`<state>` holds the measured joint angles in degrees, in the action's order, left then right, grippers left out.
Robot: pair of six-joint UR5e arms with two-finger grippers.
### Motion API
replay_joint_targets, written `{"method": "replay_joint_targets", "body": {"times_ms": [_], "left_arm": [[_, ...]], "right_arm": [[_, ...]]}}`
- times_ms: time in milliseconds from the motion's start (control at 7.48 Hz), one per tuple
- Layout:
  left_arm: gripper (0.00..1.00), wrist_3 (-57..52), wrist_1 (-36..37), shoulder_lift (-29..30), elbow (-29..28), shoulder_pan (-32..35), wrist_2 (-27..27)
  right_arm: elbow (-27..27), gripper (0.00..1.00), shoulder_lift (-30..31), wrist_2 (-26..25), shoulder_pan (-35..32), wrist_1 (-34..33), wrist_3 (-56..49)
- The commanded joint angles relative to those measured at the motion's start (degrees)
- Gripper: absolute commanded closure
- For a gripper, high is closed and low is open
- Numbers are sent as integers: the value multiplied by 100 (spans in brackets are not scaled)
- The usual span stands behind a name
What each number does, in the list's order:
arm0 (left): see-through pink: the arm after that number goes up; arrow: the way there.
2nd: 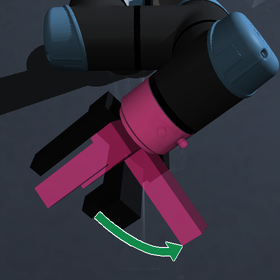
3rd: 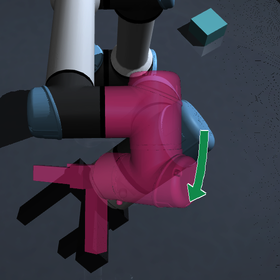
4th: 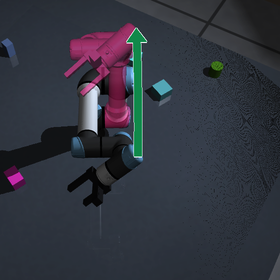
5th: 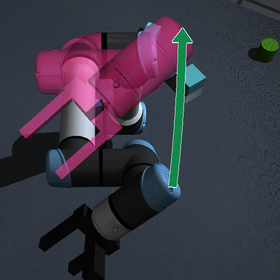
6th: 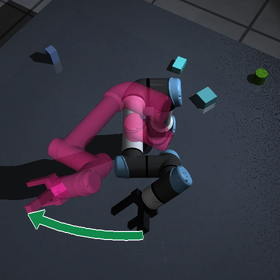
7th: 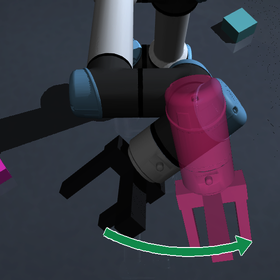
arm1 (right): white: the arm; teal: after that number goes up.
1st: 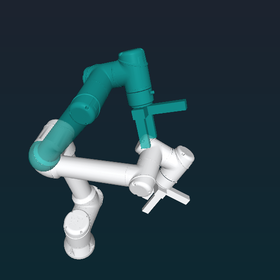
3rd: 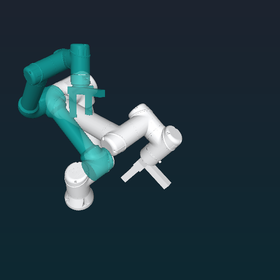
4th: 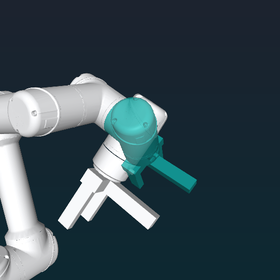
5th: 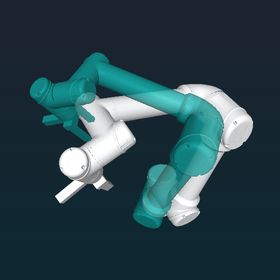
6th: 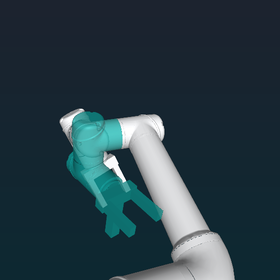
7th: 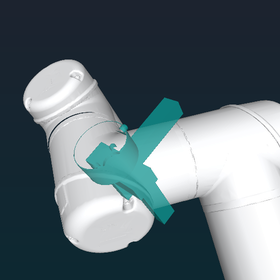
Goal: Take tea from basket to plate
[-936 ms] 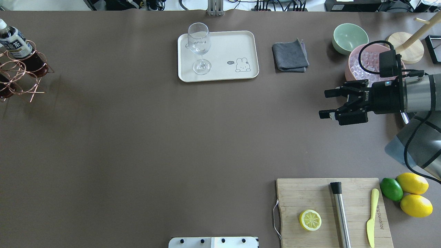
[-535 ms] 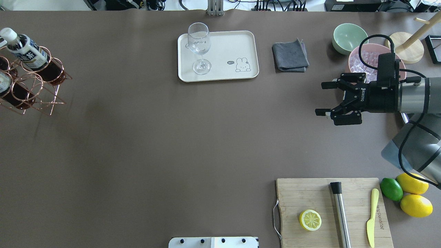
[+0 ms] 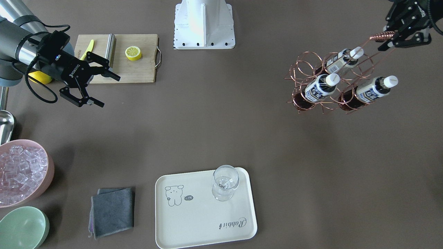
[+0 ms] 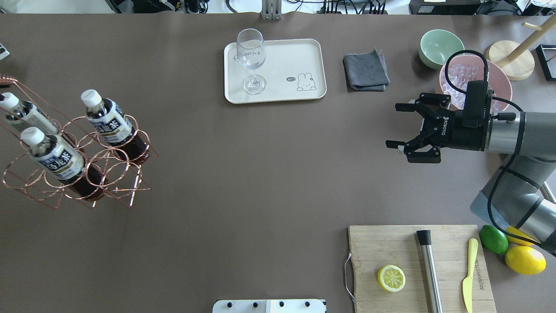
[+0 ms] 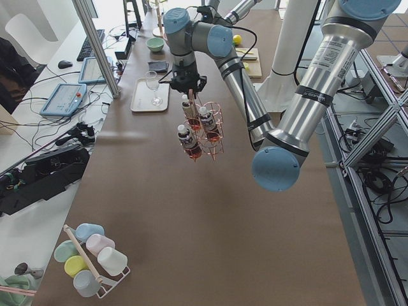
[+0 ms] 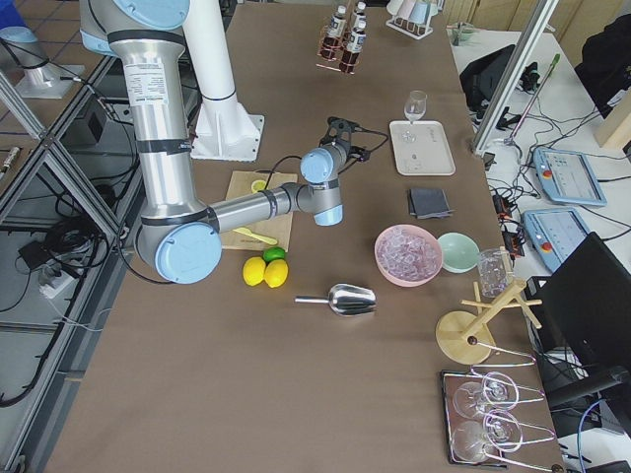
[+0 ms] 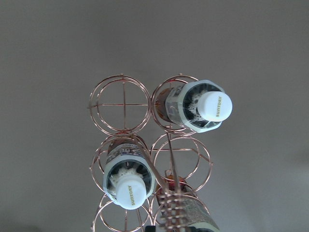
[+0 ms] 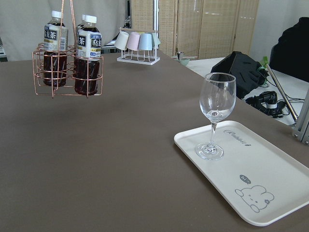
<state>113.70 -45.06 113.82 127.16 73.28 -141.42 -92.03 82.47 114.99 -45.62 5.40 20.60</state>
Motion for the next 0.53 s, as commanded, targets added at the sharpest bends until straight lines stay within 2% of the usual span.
{"method": "replay_joint_targets", "body": {"times_ms": [0,134,267,401], "left_arm": [[100,1867,5,1136,240,-1110,88],[100,2318,-3,1508,187,-1697,454],[100,2593,-73,1990,-231,-2277,788],[100,2717,-99,2569,-775,-2570,913]], "right_arm": [[300,0,-3,-108,114,471,-21],[300,0,-3,-117,114,471,-30],[291,0,-3,-117,114,480,-21],[300,0,-3,-117,114,541,-21]]}}
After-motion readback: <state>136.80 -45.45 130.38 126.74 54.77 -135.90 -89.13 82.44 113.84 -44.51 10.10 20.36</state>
